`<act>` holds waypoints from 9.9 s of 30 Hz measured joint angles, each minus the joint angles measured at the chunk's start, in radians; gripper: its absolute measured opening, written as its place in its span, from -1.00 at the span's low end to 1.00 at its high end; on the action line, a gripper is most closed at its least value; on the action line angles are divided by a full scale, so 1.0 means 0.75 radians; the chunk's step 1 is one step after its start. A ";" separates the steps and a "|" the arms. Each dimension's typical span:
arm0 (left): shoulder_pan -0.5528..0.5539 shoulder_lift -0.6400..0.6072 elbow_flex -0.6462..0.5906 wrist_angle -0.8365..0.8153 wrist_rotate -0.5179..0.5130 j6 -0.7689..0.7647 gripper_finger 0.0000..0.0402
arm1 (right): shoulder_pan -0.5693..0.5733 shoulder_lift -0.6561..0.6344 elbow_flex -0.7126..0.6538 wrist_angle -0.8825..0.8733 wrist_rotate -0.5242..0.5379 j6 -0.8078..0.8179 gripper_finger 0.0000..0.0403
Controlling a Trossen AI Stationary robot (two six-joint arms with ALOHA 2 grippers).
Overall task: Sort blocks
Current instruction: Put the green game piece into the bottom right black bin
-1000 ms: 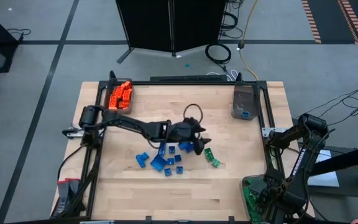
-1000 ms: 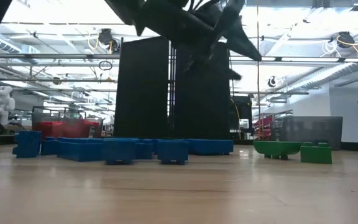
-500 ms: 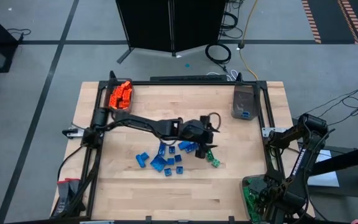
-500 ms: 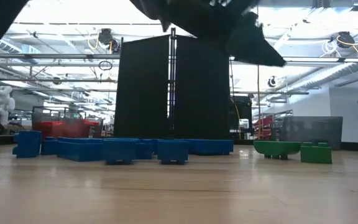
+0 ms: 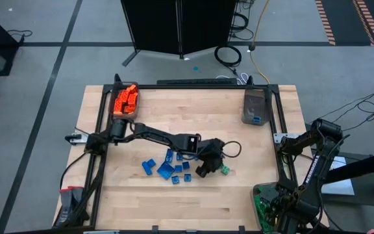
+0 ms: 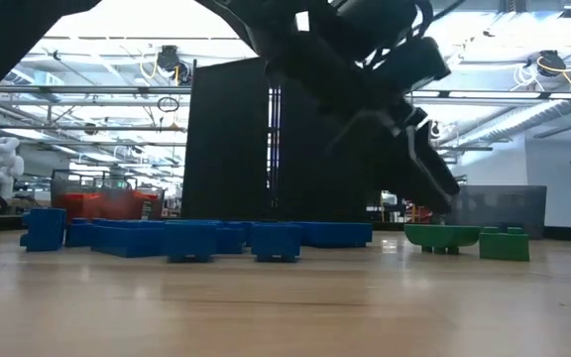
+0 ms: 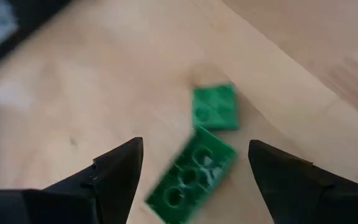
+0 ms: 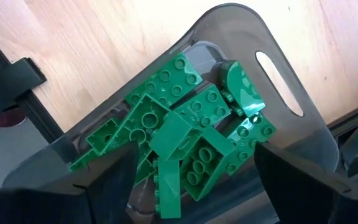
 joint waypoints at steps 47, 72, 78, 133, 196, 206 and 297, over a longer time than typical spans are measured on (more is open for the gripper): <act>0.084 0.103 0.085 -0.070 0.218 -0.487 -0.37 | -0.070 0.000 0.000 0.040 0.391 0.103 0.53; -0.053 -0.478 0.106 0.022 -0.025 -0.774 -0.35 | -0.216 -0.266 0.042 -0.130 1.717 0.100 0.53; -0.112 -0.472 0.103 0.031 -0.109 -0.724 -0.35 | -0.237 -0.377 0.062 0.050 1.698 -0.385 0.53; -0.124 -0.474 0.111 -0.060 -0.140 -0.667 0.38 | -0.412 -0.394 0.061 0.469 1.344 -1.163 -0.41; -0.111 0.115 0.105 0.220 -0.144 -0.610 0.77 | 0.112 -0.131 0.063 -0.119 -0.037 0.094 0.57; -0.056 0.222 0.106 0.277 0.015 -0.404 0.77 | 0.112 -0.131 0.063 -0.120 -0.036 0.102 0.57; -0.056 -0.227 0.174 0.474 0.721 -1.798 -0.37 | -0.329 -0.132 0.446 0.112 1.014 -1.373 -0.37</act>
